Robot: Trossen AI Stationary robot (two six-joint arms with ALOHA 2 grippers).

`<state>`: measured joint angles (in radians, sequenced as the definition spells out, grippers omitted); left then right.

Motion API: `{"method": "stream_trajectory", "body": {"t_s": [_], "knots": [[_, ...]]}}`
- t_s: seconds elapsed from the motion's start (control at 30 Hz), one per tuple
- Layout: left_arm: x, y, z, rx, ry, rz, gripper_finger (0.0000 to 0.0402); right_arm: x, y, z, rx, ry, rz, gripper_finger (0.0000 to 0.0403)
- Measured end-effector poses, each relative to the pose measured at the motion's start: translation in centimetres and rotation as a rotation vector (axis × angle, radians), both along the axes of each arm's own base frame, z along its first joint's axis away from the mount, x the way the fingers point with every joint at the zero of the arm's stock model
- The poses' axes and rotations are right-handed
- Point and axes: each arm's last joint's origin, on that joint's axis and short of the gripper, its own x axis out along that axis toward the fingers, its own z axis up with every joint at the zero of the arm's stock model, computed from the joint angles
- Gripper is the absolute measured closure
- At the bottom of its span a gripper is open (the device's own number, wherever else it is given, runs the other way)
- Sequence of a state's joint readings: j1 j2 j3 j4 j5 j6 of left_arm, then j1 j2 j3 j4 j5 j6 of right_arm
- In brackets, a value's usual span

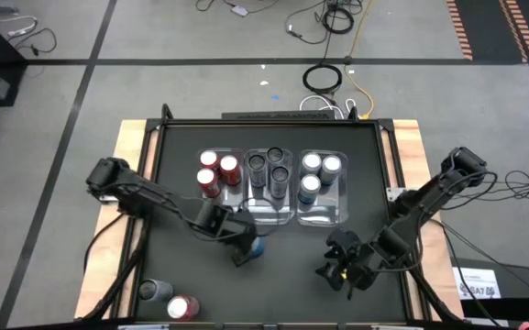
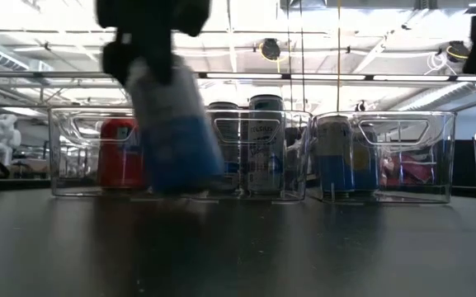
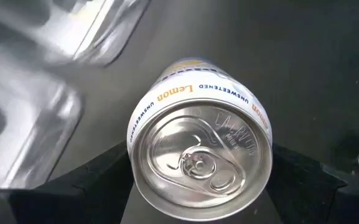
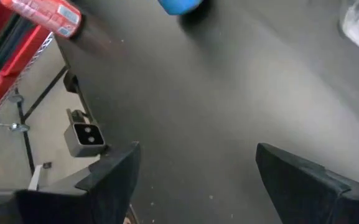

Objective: Sort soda cans
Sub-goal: Put the blue-white soda can into the middle right transparent bin

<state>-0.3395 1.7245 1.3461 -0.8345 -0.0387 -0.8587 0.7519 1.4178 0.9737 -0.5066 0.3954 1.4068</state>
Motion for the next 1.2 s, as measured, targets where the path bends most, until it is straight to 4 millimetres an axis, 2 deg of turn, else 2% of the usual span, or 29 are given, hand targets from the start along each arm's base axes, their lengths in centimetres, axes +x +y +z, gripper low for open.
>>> {"method": "stream_trajectory", "body": {"t_s": [0.23, 0.4, 0.5, 0.9, 1.2], "knots": [[5.2, -0.8, 0.4, 0.041, 0.004, -0.098, 0.0079, -1.4, 0.9, -0.3, 0.014, 0.033, -0.023, 0.0092], [7.4, -0.7, 0.8, 0.088, 0.095, -0.134, 0.0079, -2.1, 1.6, -0.2, 0.010, 0.011, -0.028, 0.0092], [8.0, -0.4, 0.8, 0.101, 0.131, -0.136, 0.0079, -2.4, 1.8, -0.2, 0.011, 0.012, -0.016, 0.0092], [9.0, 0.6, 0.6, 0.095, 0.082, -0.125, 0.0079, -2.5, 2.0, -0.2, 0.019, 0.006, -0.010, 0.0092], [9.5, 0.5, 0.8, 0.066, 0.032, -0.073, 0.0079, -2.5, 2.0, -0.2, 0.007, -0.007, -0.019, 0.0092]]}}
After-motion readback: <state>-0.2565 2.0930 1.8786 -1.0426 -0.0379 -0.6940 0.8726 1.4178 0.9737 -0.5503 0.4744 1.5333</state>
